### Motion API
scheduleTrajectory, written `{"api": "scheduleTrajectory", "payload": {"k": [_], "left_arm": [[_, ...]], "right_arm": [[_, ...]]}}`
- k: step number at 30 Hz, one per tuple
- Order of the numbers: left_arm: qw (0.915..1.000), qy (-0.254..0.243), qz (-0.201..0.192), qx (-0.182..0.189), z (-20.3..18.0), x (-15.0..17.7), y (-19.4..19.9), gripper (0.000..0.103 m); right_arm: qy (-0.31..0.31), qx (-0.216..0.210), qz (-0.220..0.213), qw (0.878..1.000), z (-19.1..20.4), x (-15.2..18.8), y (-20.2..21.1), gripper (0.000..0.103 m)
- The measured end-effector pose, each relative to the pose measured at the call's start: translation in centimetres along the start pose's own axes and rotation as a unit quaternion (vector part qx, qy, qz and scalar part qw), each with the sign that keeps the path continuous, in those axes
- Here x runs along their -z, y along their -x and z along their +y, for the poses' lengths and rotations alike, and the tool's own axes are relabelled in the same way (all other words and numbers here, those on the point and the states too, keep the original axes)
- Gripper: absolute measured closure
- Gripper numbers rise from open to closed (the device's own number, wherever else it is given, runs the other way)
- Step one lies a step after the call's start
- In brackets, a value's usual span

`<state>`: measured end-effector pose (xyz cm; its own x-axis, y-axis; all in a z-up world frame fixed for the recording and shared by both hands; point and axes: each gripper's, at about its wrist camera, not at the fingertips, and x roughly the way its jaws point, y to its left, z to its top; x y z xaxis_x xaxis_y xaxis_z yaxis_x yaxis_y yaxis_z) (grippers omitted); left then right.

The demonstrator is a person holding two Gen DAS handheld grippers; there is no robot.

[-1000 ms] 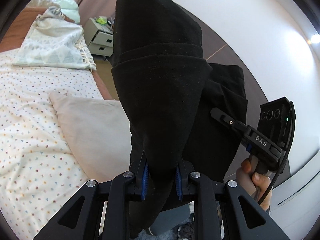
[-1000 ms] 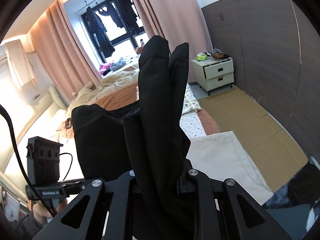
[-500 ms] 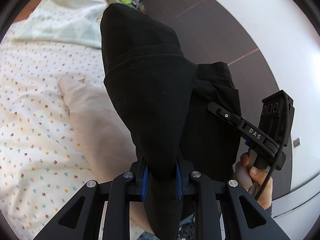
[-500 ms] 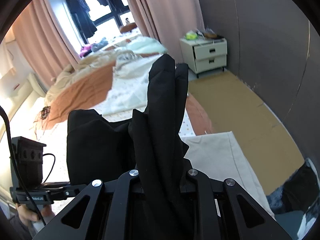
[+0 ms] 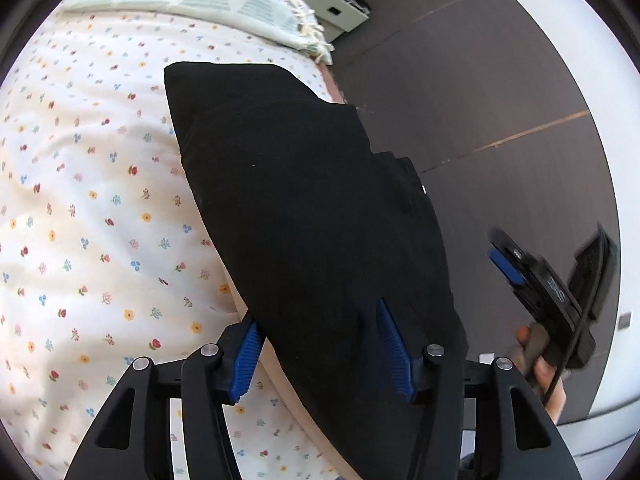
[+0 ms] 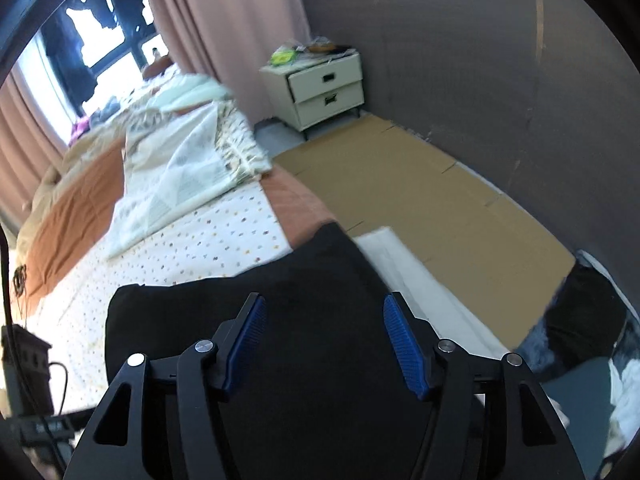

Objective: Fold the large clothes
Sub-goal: 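Lower the jacket onto the beige cloth stack with both grippers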

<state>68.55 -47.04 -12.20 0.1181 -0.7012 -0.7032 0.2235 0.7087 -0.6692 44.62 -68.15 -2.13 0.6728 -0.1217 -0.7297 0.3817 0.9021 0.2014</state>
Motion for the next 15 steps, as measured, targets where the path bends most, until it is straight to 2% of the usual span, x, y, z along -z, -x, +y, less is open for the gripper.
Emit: {"api": "scheduleTrajectory", "payload": {"k": [4,8,12,15], "left_arm": [[0.9997,-0.021,-0.015,-0.001,-0.2,0.7,0.8,0.047],[0.9983,-0.04,-0.04,-0.009,-0.1,1.9,2.5,0.047],[0.9963,-0.065,-0.052,-0.018,-0.2,3.5,4.0,0.047],[0.9957,-0.071,-0.057,-0.018,-0.1,3.9,4.6,0.047]], "right_arm": [[-0.049,0.015,-0.035,0.998,-3.8,2.9,4.7,0.041],[-0.101,0.026,-0.034,0.994,-8.1,7.2,6.9,0.041],[-0.128,0.019,-0.005,0.992,-10.8,10.7,6.0,0.041],[-0.156,-0.014,0.011,0.988,-12.1,12.8,4.7,0.041]]}}
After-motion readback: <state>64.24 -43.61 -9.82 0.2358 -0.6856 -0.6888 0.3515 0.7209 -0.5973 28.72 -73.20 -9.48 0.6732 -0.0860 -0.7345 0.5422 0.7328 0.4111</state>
